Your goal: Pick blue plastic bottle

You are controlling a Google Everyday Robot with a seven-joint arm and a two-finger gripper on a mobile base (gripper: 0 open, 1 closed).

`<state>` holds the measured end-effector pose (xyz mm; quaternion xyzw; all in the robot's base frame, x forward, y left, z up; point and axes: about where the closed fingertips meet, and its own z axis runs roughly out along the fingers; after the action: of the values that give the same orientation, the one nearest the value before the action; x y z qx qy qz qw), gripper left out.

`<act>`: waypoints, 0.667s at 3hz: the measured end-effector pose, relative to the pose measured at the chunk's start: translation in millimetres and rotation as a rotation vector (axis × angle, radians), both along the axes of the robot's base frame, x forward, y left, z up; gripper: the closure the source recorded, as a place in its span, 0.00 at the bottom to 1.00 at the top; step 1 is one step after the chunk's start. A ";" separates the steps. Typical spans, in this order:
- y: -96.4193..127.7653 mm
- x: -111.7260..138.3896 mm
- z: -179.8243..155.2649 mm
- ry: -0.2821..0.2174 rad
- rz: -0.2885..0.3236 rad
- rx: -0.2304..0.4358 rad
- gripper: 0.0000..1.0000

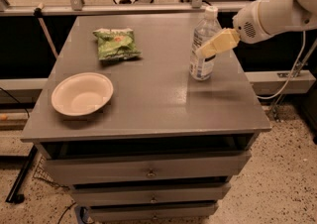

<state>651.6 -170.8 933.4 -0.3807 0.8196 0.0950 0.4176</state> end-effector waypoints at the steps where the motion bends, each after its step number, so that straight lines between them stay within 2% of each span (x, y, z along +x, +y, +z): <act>1: 15.5 8.8 0.2 -0.002 0.006 -0.002 0.00; 2: 30.0 8.6 3.3 0.001 0.014 -0.005 0.15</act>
Offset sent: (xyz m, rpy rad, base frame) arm 0.0065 0.0452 0.0103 -0.0088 0.0017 0.0189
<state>660.2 -140.8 936.7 -0.3874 0.8173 0.0962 0.4155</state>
